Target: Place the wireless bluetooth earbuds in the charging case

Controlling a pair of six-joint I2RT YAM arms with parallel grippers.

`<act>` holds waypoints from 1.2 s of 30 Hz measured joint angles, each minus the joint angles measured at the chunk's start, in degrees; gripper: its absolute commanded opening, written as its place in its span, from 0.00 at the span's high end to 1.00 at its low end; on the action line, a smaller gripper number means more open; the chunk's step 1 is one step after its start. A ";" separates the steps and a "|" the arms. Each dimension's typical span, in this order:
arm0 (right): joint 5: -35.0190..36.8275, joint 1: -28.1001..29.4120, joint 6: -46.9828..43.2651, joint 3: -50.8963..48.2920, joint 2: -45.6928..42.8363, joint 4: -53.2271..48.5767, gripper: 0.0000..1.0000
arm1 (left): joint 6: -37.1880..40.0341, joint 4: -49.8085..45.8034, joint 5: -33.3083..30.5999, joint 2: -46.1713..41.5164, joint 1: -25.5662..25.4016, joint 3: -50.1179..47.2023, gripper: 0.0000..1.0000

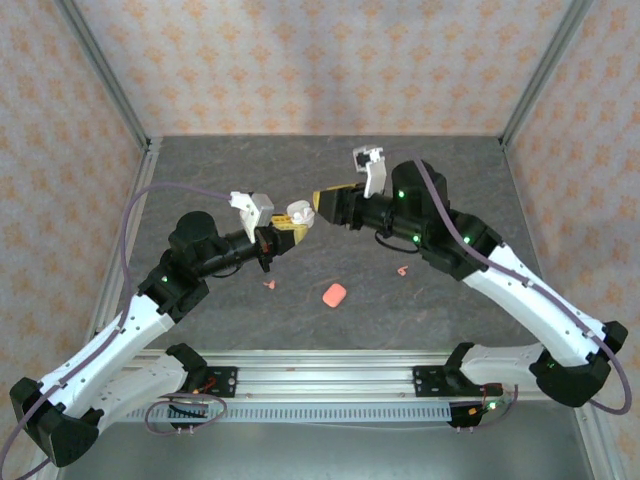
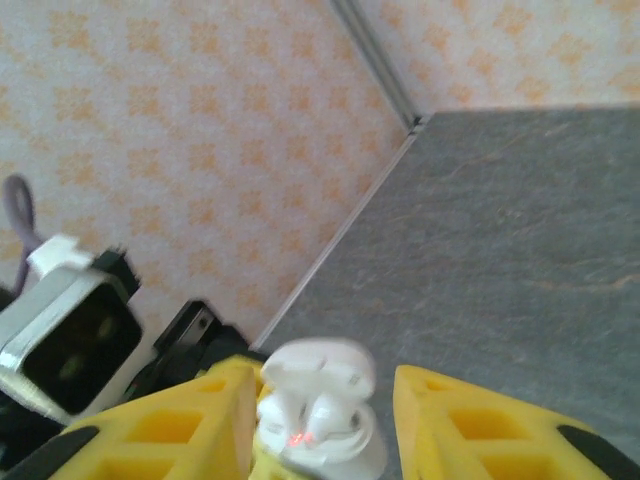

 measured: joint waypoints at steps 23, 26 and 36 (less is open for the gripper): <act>-32.09 -10.49 1.09 0.61 10.58 -3.13 0.71 | -0.04 -0.98 7.98 2.27 -0.44 3.45 1.00; -31.12 -10.93 -0.13 -1.88 7.06 -3.17 0.63 | -0.52 -0.55 8.96 2.38 -0.81 3.45 1.00; -24.65 -11.21 -1.29 -6.19 1.53 -0.72 0.39 | -2.14 1.05 10.38 2.86 -1.14 4.13 1.00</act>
